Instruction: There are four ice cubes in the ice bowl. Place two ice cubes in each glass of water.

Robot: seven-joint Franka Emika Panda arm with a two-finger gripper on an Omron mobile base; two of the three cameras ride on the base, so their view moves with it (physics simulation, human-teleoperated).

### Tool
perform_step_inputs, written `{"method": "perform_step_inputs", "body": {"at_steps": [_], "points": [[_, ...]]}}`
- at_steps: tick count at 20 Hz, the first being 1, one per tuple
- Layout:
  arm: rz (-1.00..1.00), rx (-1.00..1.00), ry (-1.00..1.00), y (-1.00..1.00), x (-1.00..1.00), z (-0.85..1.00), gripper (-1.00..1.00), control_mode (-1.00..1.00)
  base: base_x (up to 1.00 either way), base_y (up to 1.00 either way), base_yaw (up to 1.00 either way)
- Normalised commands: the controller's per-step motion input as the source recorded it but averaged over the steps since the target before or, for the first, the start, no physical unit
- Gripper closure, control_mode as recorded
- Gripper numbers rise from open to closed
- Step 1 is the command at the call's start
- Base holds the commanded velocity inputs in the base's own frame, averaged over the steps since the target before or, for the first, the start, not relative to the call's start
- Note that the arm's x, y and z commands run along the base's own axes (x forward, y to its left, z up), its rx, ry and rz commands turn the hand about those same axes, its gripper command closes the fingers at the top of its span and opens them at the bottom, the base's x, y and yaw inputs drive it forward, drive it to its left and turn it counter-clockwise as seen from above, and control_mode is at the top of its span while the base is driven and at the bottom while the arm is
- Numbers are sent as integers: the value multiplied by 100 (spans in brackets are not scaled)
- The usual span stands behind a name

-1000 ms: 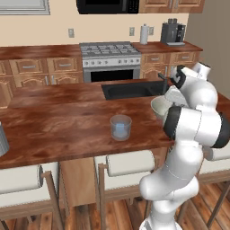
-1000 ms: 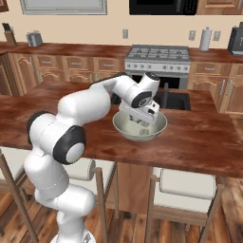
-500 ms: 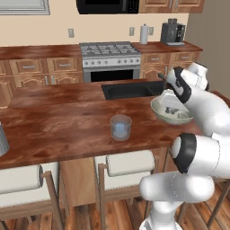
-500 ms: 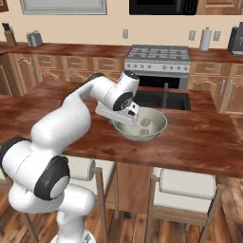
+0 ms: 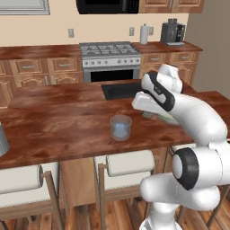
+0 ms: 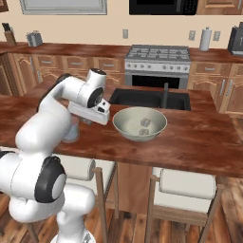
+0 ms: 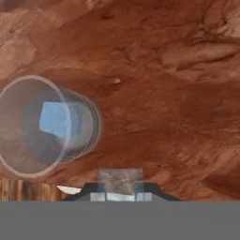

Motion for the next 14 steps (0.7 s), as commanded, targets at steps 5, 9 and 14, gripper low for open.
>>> {"method": "perform_step_inputs", "body": {"at_steps": [5,9,14], "points": [[2,-10,20,75,70,8,100,-100,0,0,0],[0,-5,12,11,44,0,100,-100,0,0,0],[0,-4,0,23,22,-27,100,-100,0,0,0]]}}
